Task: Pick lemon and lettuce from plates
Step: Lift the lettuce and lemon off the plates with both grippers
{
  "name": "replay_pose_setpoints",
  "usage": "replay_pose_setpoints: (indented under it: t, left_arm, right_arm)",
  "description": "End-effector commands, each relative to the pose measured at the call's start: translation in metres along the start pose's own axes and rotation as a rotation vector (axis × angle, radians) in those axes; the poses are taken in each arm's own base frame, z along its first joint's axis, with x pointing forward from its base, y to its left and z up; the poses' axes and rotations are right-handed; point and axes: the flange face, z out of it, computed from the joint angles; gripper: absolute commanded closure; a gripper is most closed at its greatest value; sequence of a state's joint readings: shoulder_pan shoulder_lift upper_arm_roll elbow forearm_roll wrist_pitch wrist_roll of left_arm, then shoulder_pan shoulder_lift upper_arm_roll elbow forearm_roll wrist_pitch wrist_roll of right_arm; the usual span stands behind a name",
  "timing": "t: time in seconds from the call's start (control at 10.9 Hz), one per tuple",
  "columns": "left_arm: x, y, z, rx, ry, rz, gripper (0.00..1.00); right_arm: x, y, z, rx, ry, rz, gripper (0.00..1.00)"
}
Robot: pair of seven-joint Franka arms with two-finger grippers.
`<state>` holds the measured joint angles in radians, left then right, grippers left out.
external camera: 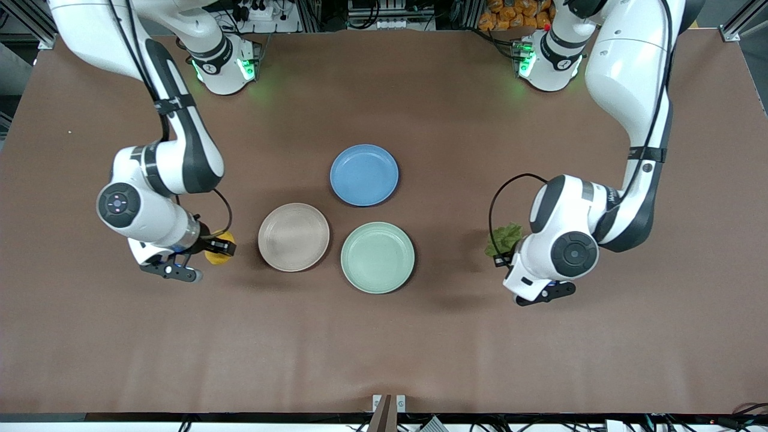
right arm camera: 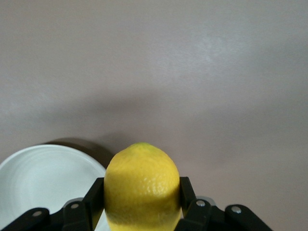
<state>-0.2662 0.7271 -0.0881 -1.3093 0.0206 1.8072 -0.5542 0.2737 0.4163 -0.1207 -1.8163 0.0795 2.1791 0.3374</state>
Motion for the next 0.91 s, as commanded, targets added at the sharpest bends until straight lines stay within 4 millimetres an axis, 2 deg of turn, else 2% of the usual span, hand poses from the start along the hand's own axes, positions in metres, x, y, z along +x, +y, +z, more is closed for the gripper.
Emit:
replay_pose_setpoints:
  t: [0.0, 0.37, 0.55, 0.64, 0.82]
  left_arm:
    - [0.001, -0.027, 0.015, 0.069, -0.022, 0.059, 1.00]
    - [0.018, -0.067, 0.022, 0.102, -0.031, 0.113, 1.00]
    - [0.022, -0.075, 0.023, 0.101, -0.037, 0.124, 1.00]
    - [0.022, -0.076, 0.024, 0.103, -0.038, 0.124, 1.00]
    - [0.027, -0.086, 0.025, 0.114, -0.035, 0.130, 1.00]
  right_arm:
    - [-0.008, 0.030, -0.013, 0.024, -0.029, -0.063, 0.80]
    - [-0.005, 0.083, -0.010, 0.030, -0.049, -0.138, 0.80]
    - [-0.005, 0.105, -0.004, 0.030, -0.076, -0.170, 0.80]
    - [-0.004, 0.121, 0.000, 0.033, -0.088, -0.189, 0.80]
    - [0.001, 0.167, 0.010, 0.045, -0.105, -0.245, 0.79]
